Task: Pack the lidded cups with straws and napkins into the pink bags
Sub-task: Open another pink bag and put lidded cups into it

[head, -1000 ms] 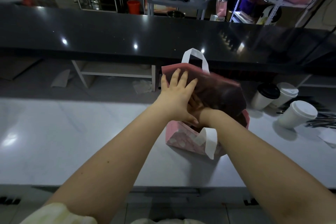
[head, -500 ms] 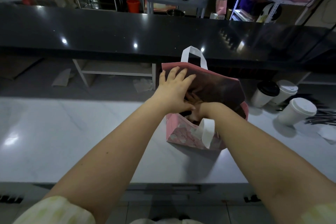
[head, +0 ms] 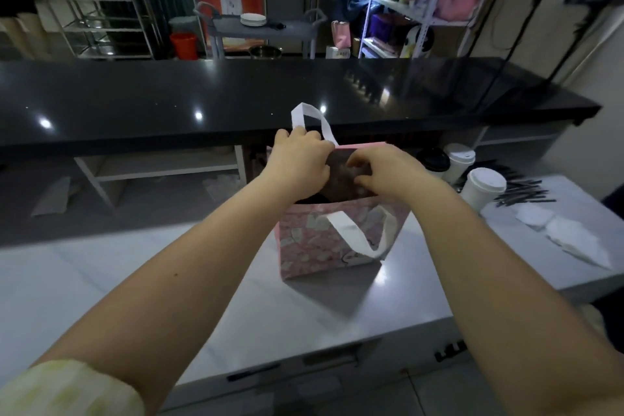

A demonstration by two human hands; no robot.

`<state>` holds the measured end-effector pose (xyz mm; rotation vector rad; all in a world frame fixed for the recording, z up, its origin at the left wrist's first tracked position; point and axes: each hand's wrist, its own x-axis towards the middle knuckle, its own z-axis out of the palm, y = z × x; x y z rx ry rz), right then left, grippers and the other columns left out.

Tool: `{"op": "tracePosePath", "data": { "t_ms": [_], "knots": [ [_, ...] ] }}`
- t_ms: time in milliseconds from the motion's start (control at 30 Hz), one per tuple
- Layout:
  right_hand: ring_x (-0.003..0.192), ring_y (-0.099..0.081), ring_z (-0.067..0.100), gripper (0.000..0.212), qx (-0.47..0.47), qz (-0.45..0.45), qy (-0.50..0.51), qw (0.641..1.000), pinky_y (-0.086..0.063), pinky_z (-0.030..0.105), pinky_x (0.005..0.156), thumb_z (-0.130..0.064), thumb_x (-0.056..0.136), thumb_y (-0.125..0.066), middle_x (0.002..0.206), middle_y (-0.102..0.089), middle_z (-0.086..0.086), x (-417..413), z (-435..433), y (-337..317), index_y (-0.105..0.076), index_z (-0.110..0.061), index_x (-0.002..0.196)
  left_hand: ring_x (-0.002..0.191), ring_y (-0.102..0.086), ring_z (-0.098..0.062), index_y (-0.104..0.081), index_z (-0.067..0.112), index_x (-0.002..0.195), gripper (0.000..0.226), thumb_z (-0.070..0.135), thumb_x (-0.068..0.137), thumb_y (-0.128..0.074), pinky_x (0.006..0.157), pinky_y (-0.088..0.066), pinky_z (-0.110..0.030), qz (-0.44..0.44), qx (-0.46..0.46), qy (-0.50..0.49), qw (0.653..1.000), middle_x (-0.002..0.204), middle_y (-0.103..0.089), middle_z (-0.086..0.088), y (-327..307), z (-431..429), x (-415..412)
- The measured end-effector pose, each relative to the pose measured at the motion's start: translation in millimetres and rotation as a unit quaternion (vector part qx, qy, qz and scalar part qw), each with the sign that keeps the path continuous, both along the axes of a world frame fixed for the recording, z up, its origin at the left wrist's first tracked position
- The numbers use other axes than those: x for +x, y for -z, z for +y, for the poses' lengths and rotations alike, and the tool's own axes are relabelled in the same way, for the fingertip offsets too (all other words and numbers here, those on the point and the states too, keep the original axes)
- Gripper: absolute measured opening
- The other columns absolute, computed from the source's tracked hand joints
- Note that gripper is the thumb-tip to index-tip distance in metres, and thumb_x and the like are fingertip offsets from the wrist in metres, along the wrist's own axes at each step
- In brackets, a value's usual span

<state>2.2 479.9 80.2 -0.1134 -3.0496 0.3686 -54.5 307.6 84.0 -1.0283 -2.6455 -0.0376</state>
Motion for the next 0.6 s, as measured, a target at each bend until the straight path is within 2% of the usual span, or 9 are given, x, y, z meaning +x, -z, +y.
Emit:
{"op": "tracePosePath", "data": {
  "t_ms": [67, 133, 267, 400, 500, 600],
  "knots": [
    [0.097, -0.058, 0.019, 0.030, 0.024, 0.022, 0.005, 0.999, -0.053, 0.039, 0.078, -0.022, 0.085, -0.063, 0.111, -0.061, -0.002, 11, 13, -9, -0.064, -0.031, 0.114, 0.105, -0.051, -0.029, -0.061, 0.020, 0.117, 0.028, 0.028, 0.093, -0.047, 0.082, -0.033, -0.039, 0.029, -0.012, 0.008, 0.999, 0.109, -0.060, -0.004, -9, 17, 6],
    [0.100, -0.058, 0.021, 0.028, 0.033, 0.039, 0.009, 0.999, -0.052, 0.041, 0.081, -0.023, 0.084, -0.063, 0.110, -0.062, -0.001, 26, 31, -19, -0.065, -0.030, 0.111, 0.110, -0.050, -0.030, -0.060, 0.021, 0.120, 0.030, 0.030, 0.093, -0.049, 0.085, -0.035, -0.041, 0.042, -0.026, 0.019, 0.999, 0.114, -0.059, -0.005, -20, 39, 14],
    [0.114, -0.050, 0.021, 0.033, 0.049, 0.073, 0.030, 0.996, -0.047, 0.042, 0.090, -0.021, 0.086, -0.063, 0.118, -0.061, -0.001, 64, 80, -36, -0.064, -0.027, 0.118, 0.104, -0.051, -0.031, -0.059, 0.019, 0.116, 0.027, 0.029, 0.091, -0.054, 0.087, -0.036, -0.043, 0.075, -0.055, 0.042, 0.995, 0.110, -0.059, -0.007, -34, 94, 40],
    [0.108, -0.052, 0.021, 0.032, 0.055, 0.091, 0.066, 0.992, -0.048, 0.039, 0.081, -0.022, 0.087, -0.062, 0.116, -0.061, -0.002, 118, 138, -39, -0.063, -0.029, 0.118, 0.102, -0.052, -0.031, -0.059, 0.020, 0.112, 0.024, 0.024, 0.089, -0.053, 0.084, -0.034, -0.043, 0.112, -0.087, 0.069, 0.988, 0.110, -0.058, -0.007, -34, 164, 83],
    [0.100, -0.057, 0.021, 0.028, 0.024, 0.069, 0.131, 0.989, -0.052, 0.039, 0.079, -0.021, 0.086, -0.064, 0.115, -0.061, -0.002, 167, 191, -28, -0.064, -0.030, 0.113, 0.099, -0.053, -0.029, -0.061, 0.023, 0.110, 0.026, 0.021, 0.086, -0.053, 0.080, -0.032, -0.041, 0.101, -0.062, 0.122, 0.985, 0.107, -0.060, -0.004, -19, 221, 125],
    [0.107, -0.056, 0.022, 0.026, 0.014, 0.048, 0.167, 0.985, -0.052, 0.042, 0.086, -0.020, 0.087, -0.063, 0.115, -0.063, 0.000, 213, 238, -10, -0.065, -0.030, 0.111, 0.099, -0.052, -0.029, -0.061, 0.024, 0.111, 0.026, 0.021, 0.086, -0.055, 0.082, -0.033, -0.041, 0.042, -0.010, 0.075, 0.996, 0.106, -0.062, -0.003, 1, 258, 152]
  ]
}}
